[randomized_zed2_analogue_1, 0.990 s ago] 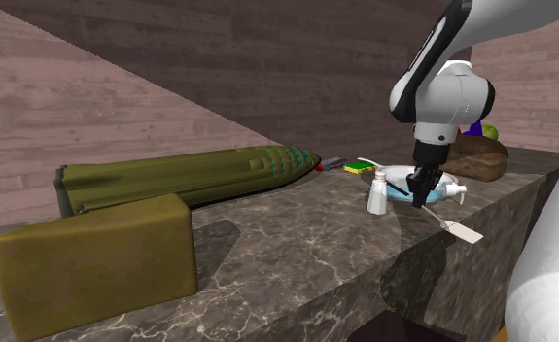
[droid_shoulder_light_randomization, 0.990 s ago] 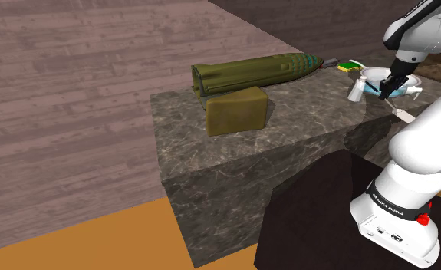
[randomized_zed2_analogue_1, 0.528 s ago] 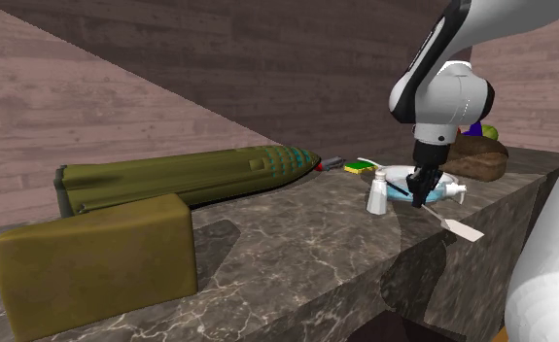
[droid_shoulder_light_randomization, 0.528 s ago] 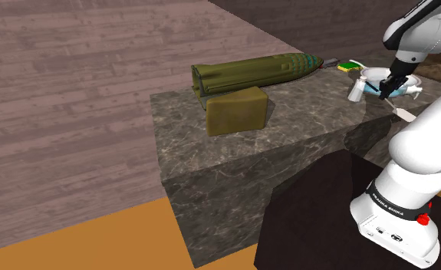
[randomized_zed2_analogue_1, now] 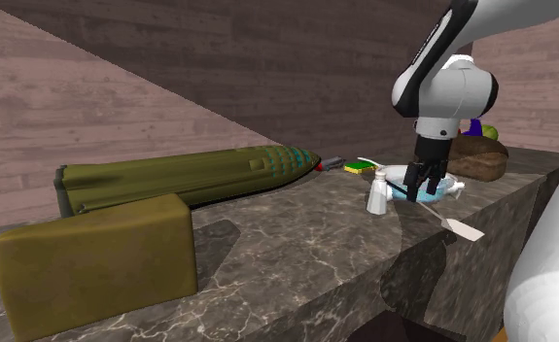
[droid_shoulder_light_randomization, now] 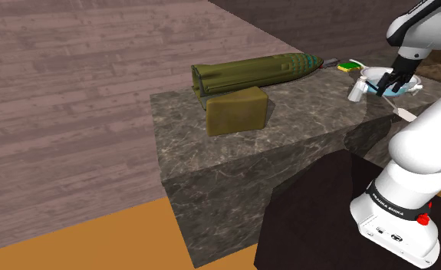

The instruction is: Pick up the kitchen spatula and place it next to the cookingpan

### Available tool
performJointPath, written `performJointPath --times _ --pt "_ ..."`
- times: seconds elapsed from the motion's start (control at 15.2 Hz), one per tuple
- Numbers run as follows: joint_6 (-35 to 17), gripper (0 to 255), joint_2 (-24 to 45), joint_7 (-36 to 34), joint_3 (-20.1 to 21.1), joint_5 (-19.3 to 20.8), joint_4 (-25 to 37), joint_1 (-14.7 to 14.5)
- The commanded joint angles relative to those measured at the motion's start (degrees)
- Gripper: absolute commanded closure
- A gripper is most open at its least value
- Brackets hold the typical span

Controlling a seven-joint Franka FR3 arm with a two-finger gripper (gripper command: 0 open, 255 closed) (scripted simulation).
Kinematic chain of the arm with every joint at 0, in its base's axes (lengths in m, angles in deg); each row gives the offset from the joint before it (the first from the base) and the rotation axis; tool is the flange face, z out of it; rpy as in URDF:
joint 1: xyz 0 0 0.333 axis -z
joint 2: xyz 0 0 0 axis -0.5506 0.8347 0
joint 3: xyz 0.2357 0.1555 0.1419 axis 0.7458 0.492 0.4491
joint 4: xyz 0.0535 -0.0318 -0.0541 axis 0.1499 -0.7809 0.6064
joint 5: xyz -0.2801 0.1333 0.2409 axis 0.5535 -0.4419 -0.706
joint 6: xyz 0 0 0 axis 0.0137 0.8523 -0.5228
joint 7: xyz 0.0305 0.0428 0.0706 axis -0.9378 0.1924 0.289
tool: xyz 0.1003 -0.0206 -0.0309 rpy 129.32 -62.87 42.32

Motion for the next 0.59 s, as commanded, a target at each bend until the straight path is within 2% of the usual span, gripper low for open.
performJointPath --times 0.0,0.07,0.53 --pt "3.77 0 -3.37 -2.46 0.99 3.09 1.29 0.51" --pt "5.4 0 -4.54 -3.14 1.51 3.98 2.02 0.83" --pt "5.4 0 -4.53 -3.12 1.59 3.95 2.02 0.91"
